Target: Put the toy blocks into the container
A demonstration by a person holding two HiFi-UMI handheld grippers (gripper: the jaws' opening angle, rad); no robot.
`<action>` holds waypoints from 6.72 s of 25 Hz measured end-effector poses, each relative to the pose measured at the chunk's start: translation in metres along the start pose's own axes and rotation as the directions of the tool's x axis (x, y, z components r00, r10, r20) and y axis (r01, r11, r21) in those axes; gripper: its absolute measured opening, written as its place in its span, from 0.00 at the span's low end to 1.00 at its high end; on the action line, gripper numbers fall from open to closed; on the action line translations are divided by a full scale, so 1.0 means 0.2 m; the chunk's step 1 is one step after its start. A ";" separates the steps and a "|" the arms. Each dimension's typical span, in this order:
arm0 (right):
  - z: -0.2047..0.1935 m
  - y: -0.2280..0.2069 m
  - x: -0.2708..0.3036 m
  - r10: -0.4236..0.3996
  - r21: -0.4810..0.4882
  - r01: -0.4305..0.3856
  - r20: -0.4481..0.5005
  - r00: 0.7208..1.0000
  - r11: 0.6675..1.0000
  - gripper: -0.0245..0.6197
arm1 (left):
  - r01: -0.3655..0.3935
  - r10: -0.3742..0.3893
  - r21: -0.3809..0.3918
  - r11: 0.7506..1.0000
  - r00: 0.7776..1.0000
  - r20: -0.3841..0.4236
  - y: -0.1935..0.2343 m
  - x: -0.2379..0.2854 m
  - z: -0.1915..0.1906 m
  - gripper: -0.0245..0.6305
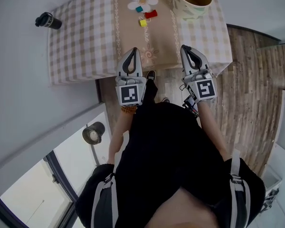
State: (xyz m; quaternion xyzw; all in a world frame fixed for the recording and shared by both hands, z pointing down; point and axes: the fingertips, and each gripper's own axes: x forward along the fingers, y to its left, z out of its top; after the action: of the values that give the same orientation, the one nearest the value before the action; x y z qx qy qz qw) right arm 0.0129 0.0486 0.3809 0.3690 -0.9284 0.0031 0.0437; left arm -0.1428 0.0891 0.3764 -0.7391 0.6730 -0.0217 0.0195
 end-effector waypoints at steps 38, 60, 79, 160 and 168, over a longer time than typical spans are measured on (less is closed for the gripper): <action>-0.04 -0.20 0.53 -0.108 -0.011 0.108 -0.036 0.993 0.994 0.05 | 0.318 -0.284 0.078 0.945 0.916 -0.284 0.21 0.65 -0.57 0.25; -0.26 -0.13 0.73 -0.136 -0.044 0.131 -0.140 0.981 0.990 0.05 | 0.528 -0.480 -0.009 0.849 0.765 -0.429 0.27 0.88 -0.97 0.35; -0.34 -0.23 0.74 -0.031 -0.039 0.025 -0.161 0.986 0.999 0.05 | 0.520 -0.427 0.022 0.854 0.723 -0.544 0.17 0.95 -1.19 0.34; -1.03 -1.17 0.28 -0.203 0.104 0.247 -0.319 0.926 0.963 0.05 | 0.804 -0.659 0.218 0.553 0.582 -0.476 -0.72 1.71 -0.15 0.26; -1.00 -1.17 0.26 -0.206 0.135 0.244 -0.245 0.947 0.960 0.05 | 0.817 -0.626 0.237 0.526 0.561 -0.542 -0.76 1.74 -0.25 0.26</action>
State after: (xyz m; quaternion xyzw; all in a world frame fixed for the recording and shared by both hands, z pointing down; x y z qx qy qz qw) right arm 0.1518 -0.1492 0.5775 0.4722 -0.8655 0.1167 0.1200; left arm 0.0382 -0.2439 0.4374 -0.9049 0.2576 -0.3353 0.0498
